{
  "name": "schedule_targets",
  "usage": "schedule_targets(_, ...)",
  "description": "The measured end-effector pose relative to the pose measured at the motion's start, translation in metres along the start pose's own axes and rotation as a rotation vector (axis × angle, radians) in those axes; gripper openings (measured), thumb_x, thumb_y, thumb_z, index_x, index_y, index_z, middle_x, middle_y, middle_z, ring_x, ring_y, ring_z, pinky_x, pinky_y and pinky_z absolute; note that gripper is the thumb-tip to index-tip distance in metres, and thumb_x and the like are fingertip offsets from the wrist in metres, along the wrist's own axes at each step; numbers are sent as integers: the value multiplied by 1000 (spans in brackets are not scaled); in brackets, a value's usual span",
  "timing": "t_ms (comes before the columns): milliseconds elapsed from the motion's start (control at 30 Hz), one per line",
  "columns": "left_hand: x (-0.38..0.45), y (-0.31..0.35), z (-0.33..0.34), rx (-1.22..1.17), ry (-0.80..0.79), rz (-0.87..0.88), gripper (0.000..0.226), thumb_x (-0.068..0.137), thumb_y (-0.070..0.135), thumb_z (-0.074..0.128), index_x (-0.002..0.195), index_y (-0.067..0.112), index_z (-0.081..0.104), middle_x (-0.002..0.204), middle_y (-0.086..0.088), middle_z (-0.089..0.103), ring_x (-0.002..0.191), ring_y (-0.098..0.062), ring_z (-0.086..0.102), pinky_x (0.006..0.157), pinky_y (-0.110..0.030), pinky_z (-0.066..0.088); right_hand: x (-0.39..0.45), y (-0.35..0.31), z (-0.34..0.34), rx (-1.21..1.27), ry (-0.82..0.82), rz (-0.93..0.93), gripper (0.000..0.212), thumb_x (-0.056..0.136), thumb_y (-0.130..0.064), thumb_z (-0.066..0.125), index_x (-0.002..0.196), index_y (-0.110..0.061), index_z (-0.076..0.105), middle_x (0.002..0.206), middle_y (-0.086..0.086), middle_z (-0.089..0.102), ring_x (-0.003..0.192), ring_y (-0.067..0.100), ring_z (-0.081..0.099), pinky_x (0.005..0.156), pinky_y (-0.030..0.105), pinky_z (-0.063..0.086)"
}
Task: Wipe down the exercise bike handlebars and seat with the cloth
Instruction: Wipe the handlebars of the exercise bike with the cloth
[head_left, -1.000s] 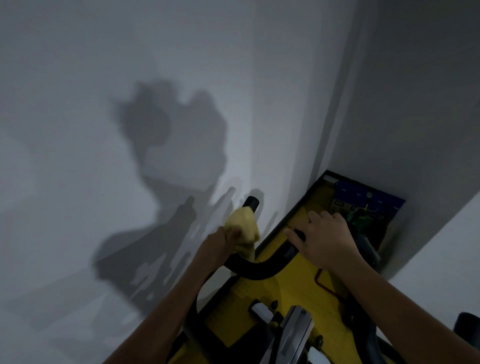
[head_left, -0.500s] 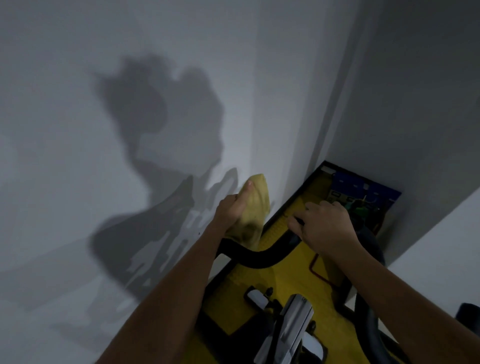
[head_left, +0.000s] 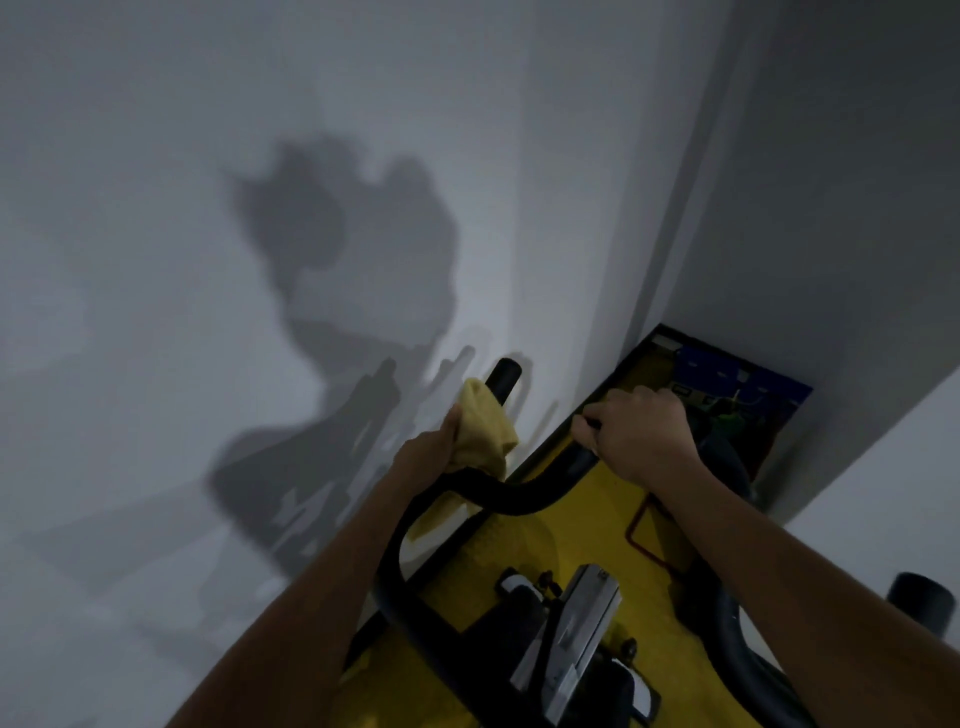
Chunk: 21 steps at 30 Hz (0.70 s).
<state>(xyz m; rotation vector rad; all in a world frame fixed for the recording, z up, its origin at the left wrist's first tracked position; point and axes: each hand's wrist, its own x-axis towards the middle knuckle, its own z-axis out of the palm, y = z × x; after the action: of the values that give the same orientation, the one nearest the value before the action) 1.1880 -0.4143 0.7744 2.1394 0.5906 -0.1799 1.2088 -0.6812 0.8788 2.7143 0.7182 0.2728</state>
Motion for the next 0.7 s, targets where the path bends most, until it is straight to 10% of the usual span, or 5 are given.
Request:
schedule_targets(300,-29,-40,-16,240,80,84,59,107,19,38,158,6,11,116,-19,66,100,-35,68,83,-42,52,2,4,6,-72,34,-27,18,98,-34,53,81,-30,46,74,-4,48,62,16,41,52,29,17)
schedule_targets(567,-66,-63,-17,284,116,133,55,106,24,39,157,15,20,109,-17,66,92,-33,68,79,-40,55,-2,4,2,-110,-15,-62,7,97,-34,55,101,-33,49,81,-2,47,68,16,44,50,28,18)
schedule_targets(700,-82,-68,-21,289,77,52,51,105,56,26,131,24,56,116,-12,66,104,-30,64,91,-38,48,-3,4,1,-131,-9,-58,9,98,-37,55,106,-36,50,85,-3,49,71,17,46,54,27,25)
